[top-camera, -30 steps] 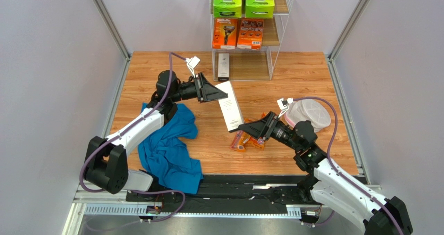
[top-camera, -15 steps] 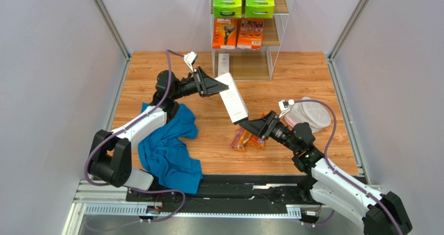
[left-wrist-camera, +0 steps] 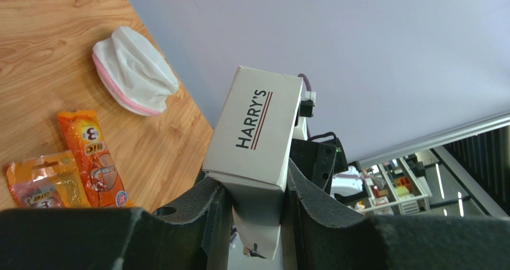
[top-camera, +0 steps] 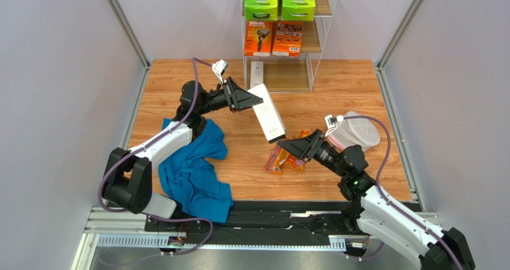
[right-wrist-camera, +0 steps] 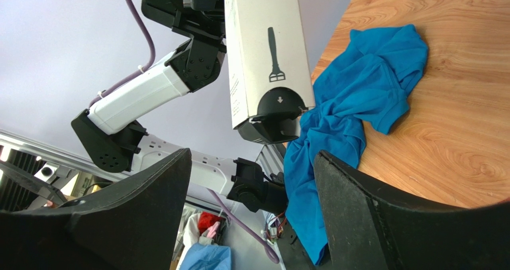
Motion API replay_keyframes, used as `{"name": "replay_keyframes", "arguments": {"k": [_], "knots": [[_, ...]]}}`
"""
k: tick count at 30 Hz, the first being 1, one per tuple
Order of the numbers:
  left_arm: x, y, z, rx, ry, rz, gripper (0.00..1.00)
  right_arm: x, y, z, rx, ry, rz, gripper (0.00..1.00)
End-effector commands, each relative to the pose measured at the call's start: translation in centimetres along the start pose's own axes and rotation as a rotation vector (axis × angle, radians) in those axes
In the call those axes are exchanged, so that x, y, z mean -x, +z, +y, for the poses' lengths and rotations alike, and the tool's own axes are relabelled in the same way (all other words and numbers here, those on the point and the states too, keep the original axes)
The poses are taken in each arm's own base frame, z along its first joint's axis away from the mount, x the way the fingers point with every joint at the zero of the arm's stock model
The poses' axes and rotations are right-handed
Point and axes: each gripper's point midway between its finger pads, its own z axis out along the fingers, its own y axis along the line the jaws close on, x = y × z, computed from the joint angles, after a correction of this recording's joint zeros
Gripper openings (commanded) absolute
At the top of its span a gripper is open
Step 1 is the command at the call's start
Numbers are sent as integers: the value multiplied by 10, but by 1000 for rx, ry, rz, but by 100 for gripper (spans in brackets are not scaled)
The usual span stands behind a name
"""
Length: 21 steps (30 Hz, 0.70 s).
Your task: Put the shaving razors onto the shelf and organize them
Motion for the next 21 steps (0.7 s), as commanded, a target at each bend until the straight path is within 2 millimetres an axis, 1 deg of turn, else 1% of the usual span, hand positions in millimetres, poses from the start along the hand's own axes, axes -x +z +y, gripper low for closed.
{"name": "replay_keyframes", "arguments": {"k": [1,3,4,5,8,9,15,18,21], "knots": [[6,1,-16,-49,63,-10,19,10,13,8,19,-33,-17,79],[6,1,-18,-53,64,-10,19,10,17,11,41,-26,-12,77],[5,1,-19,-54,64,-9,19,9,20,5,31,-15,-10,77],[4,0,-20,-58,65,-5,19,9,21,3,30,-7,-18,77],[3,-1,-20,-59,64,1,19,13,23,3,36,-9,-39,77],[2,-1,-20,-59,64,3,19,16,25,8,44,-19,-43,76],[-2,0,-17,-57,57,16,18,25,33,19,53,-49,-48,74],[-1,0,-15,-53,56,10,18,24,35,22,66,-52,-36,71],[0,2,-14,-47,61,15,18,21,33,24,81,-41,-25,68]]}}
